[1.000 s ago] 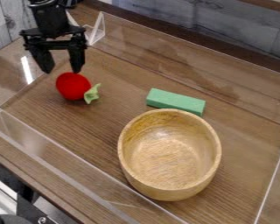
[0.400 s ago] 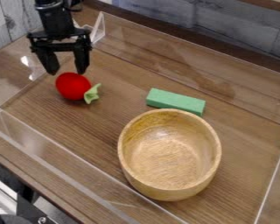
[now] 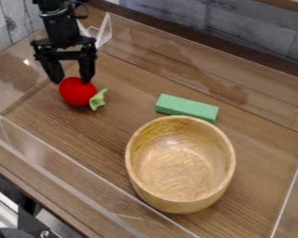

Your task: Move the red fruit to the right

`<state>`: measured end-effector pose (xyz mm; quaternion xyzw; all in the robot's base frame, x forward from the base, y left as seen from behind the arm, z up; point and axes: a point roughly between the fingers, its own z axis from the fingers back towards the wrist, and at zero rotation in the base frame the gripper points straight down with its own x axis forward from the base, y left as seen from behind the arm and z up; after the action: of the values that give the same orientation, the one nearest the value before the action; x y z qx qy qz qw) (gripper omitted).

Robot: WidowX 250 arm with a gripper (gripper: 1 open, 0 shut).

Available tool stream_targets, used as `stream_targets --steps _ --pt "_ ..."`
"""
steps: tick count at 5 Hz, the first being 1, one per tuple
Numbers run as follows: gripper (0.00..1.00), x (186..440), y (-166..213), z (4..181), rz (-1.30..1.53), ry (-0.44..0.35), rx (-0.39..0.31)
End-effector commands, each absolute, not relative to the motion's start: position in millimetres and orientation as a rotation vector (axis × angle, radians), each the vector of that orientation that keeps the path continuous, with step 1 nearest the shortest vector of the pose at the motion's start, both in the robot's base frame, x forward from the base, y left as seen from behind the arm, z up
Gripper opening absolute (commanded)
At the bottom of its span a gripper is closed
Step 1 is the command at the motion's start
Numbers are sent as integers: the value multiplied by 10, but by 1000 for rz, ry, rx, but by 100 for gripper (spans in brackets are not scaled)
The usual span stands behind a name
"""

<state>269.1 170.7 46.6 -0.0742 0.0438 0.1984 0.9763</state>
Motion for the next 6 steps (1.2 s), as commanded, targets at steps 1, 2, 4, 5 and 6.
stream_targets --steps 1,2,4,5,6 --pt "100 2727 1830 571 352 46 -126" --pt "0 2778 1798 522 327 56 -139" --pt "100 2790 1758 537 276 79 -191" --pt "0 2800 1815 524 290 79 -189" --pt "0 2840 1806 689 336 66 -192"
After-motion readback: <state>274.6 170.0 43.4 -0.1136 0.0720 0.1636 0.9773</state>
